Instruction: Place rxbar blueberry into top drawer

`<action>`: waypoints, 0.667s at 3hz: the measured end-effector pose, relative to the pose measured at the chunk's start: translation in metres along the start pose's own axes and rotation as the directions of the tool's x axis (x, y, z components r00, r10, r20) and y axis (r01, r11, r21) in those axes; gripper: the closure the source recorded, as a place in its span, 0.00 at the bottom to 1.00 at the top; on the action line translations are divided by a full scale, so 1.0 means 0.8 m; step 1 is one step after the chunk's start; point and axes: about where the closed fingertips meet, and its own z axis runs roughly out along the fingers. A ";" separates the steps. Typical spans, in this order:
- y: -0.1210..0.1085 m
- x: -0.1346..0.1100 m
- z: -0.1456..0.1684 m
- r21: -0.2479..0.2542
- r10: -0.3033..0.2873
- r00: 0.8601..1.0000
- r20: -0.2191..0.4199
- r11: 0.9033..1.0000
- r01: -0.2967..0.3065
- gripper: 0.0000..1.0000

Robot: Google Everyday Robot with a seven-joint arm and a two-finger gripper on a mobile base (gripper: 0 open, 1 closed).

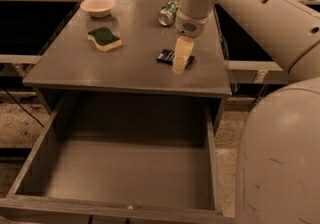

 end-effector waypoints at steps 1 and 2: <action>0.000 -0.001 0.006 -0.011 -0.002 1.000 -0.003 1.000 0.002 0.00; 0.013 0.003 0.037 -0.089 -0.003 1.000 -0.006 0.996 0.002 0.00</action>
Offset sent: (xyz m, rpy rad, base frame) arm -0.0061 0.0034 -0.0296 0.0161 0.1004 0.0160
